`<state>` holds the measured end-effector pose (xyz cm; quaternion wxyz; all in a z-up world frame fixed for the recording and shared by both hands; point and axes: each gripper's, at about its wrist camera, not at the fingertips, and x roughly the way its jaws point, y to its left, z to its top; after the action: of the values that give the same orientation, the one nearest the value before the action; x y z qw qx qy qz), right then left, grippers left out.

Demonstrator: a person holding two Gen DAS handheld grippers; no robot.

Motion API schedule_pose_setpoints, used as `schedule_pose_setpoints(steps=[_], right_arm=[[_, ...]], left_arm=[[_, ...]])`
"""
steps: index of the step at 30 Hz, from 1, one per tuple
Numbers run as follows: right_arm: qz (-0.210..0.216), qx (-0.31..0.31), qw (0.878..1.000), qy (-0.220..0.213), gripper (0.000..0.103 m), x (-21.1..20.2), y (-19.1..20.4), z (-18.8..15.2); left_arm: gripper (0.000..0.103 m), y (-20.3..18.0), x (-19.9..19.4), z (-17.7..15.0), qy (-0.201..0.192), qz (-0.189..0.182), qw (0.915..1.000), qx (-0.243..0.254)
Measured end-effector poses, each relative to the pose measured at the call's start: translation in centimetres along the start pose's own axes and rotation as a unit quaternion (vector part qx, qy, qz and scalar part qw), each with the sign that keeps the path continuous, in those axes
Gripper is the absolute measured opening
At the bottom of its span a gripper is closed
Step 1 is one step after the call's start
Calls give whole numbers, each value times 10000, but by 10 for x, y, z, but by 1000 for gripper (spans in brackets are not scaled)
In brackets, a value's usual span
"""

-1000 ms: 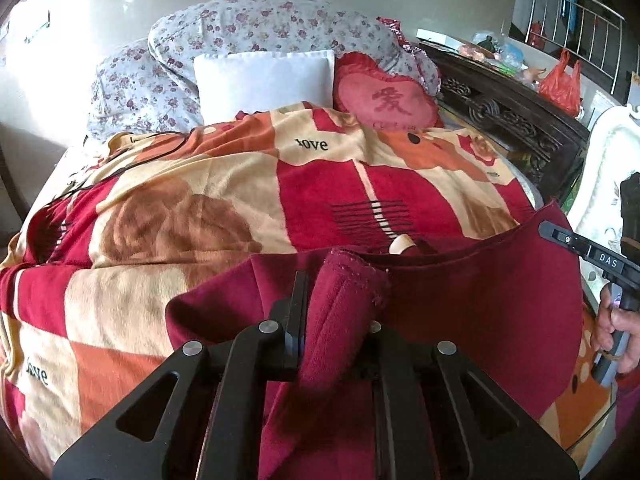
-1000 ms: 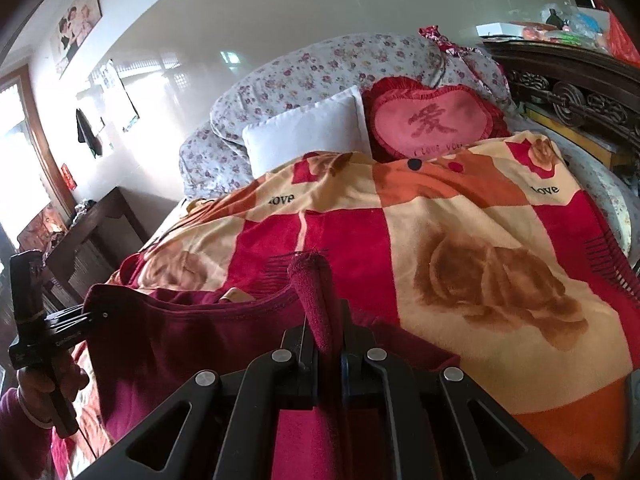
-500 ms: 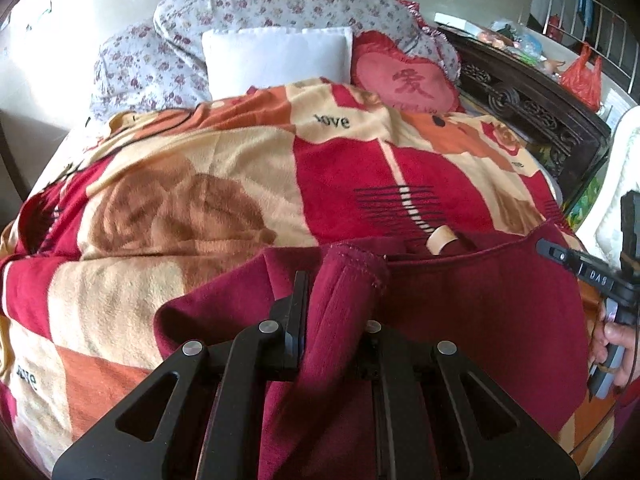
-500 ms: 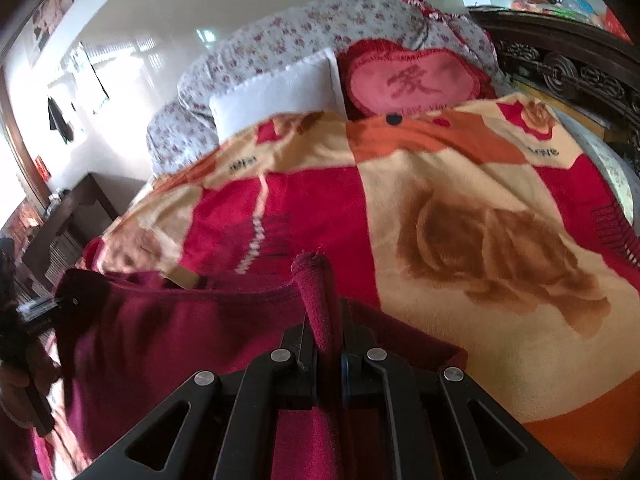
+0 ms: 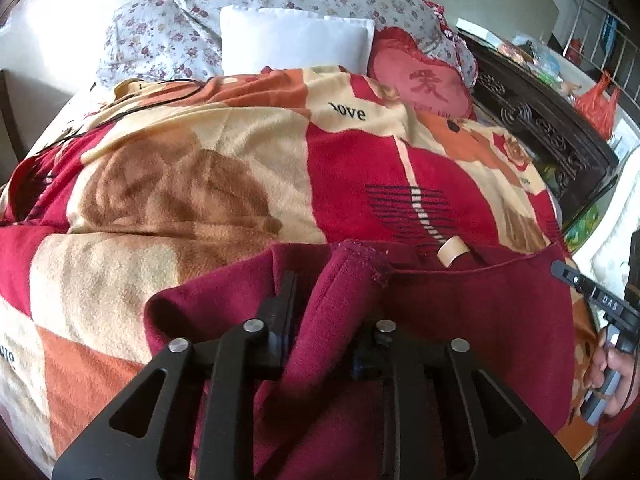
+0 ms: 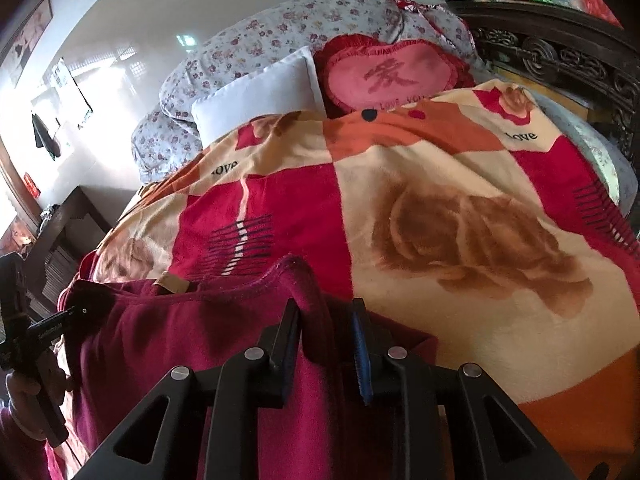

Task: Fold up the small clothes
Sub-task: 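Lay the folded hem down on the body and open both grippers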

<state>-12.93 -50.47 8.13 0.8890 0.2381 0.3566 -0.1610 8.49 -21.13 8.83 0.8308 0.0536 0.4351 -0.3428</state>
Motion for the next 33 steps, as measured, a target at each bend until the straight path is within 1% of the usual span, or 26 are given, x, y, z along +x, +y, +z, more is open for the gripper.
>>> schedule_pose_setpoints(steps=[1, 2, 5, 7, 8, 10, 13, 14, 17, 19, 23, 24, 25, 26, 28, 29, 30, 31, 32, 33], right_arm=[[15, -3, 10000, -16, 22, -2, 1, 1], [31, -13, 10000, -21, 24, -4, 2, 2], [53, -33, 10000, -40, 26, -6, 6, 5], [50, -40, 10000, -35, 27, -5, 7, 7], [55, -50, 10000, -25, 27, -4, 8, 8], [67, -116, 9999, 23, 27, 1, 11, 10], [81, -263, 9996, 94, 27, 10, 16, 10], [110, -275, 9995, 131, 27, 13, 17, 9], [202, -290, 9990, 277, 27, 20, 19, 7], [150, -351, 9989, 266, 27, 20, 19, 6], [219, -270, 9989, 309, 28, 21, 16, 4], [245, -225, 9990, 306, 30, 20, 15, 3], [277, -182, 9990, 288, 38, 19, 15, 3], [300, -169, 9990, 280, 39, 20, 15, 2], [307, -267, 9987, 298, 38, 21, 17, 1], [228, -349, 9988, 247, 28, 21, 19, 0], [149, -404, 9989, 182, 19, 20, 22, 0], [132, -417, 9990, 121, 8, 18, 23, 1], [146, -416, 9990, 38, 8, 15, 23, 3], [133, -427, 9989, -104, 7, 9, 23, 6]], left_arm=[[25, 0, -3, 1, -31, -8, 10000, -18], [26, -1, -8, 2, -88, -8, 10000, -17], [26, -5, -22, 3, -278, 42, 9996, 97], [31, -6, -29, 6, -359, 36, 9993, 102], [31, -5, -31, 7, -373, 4, 9993, 77], [31, -4, -31, 8, -358, -13, 9993, 68], [31, -4, -25, 9, -309, 169, 9993, 123], [31, -2, -23, 9, -279, 172, 9994, 90], [31, 0, -19, 6, -207, 29, 9998, 57], [34, -1, -17, 4, -171, 62, 9998, 127], [35, 2, -18, 1, -77, 2, 9999, 104], [39, 4, -21, 0, -113, -76, 9999, 66], [52, 5, -23, -1, -134, -111, 9998, 61], [57, 6, -24, -2, -155, -123, 9998, 62], [58, 6, -23, -3, -159, -72, 9998, 80], [58, 6, -21, -3, -154, -35, 9998, 88], [52, 5, -20, -2, -144, -25, 9998, 103], [29, 4, -20, -1, -152, -40, 9998, 132], [20, 1, -19, 2, -142, 17, 9997, 210], [14, -1, -18, 4, -164, 121, 9993, 299]])
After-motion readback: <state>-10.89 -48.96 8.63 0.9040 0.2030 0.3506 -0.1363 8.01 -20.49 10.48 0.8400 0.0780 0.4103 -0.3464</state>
